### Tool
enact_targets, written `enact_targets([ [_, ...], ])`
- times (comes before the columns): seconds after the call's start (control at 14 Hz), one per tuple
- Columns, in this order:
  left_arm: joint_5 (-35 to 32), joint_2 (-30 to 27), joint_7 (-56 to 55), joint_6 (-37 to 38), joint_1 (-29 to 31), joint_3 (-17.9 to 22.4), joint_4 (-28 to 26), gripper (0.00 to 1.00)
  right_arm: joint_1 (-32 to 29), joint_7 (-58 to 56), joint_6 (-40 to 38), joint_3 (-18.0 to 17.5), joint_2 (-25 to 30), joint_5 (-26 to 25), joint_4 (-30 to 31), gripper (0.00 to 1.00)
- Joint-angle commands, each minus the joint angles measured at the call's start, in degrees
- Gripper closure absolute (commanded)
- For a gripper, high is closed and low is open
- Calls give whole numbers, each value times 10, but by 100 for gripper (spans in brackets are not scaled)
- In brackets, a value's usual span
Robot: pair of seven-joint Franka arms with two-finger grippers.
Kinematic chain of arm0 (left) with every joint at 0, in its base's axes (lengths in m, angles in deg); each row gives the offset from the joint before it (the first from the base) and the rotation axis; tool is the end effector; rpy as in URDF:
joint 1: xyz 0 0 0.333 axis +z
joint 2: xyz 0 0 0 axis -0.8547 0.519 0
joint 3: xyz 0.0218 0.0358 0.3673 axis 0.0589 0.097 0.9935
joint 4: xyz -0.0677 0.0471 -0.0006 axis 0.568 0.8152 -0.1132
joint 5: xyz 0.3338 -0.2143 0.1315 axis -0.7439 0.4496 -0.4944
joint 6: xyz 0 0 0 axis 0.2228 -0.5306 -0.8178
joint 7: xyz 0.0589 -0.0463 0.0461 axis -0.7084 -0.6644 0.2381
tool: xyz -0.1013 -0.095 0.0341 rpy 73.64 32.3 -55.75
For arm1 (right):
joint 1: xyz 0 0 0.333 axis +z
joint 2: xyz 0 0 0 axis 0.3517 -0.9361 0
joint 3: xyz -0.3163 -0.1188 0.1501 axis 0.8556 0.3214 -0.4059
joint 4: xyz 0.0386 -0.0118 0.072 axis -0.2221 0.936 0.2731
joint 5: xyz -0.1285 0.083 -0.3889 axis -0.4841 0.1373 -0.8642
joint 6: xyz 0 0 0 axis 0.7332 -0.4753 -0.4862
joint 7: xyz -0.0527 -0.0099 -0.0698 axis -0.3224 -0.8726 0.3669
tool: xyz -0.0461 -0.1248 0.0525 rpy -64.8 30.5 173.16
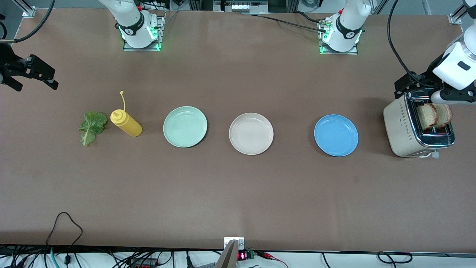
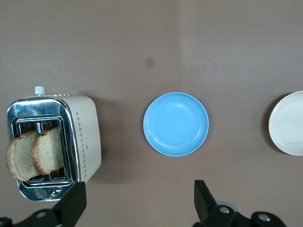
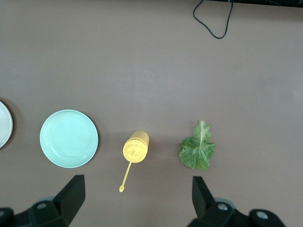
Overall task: Make sandwich in beige plate with both arms
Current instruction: 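Move the left gripper down to the bread slice in the toaster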
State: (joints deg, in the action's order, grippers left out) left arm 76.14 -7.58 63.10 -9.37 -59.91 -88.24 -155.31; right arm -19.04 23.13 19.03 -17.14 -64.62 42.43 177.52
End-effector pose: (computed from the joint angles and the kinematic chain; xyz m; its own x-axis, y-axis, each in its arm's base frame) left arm 0.5754 -0.0267 0.6161 0.9999 -0.0027 -0.0101 -0.0030 -0.9996 -0.0278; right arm 0.5797 0.0138 0.6732 0.9934 0.0624 0.0964 0.0627 -0.9980 0.0002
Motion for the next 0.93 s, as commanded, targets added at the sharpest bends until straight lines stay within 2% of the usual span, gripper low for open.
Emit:
enact_targets([
  [0.0, 14, 9, 6, 16, -2, 3, 20, 0, -1, 8, 5, -2, 15, 8, 15, 0],
  [0.57, 12, 16, 8, 18, 4, 4, 19, 0, -1, 8, 5, -2, 15, 8, 15, 0],
  [0.86, 6, 64, 8, 80, 13, 12, 27, 0, -1, 8, 5, -2, 15, 8, 15, 0],
])
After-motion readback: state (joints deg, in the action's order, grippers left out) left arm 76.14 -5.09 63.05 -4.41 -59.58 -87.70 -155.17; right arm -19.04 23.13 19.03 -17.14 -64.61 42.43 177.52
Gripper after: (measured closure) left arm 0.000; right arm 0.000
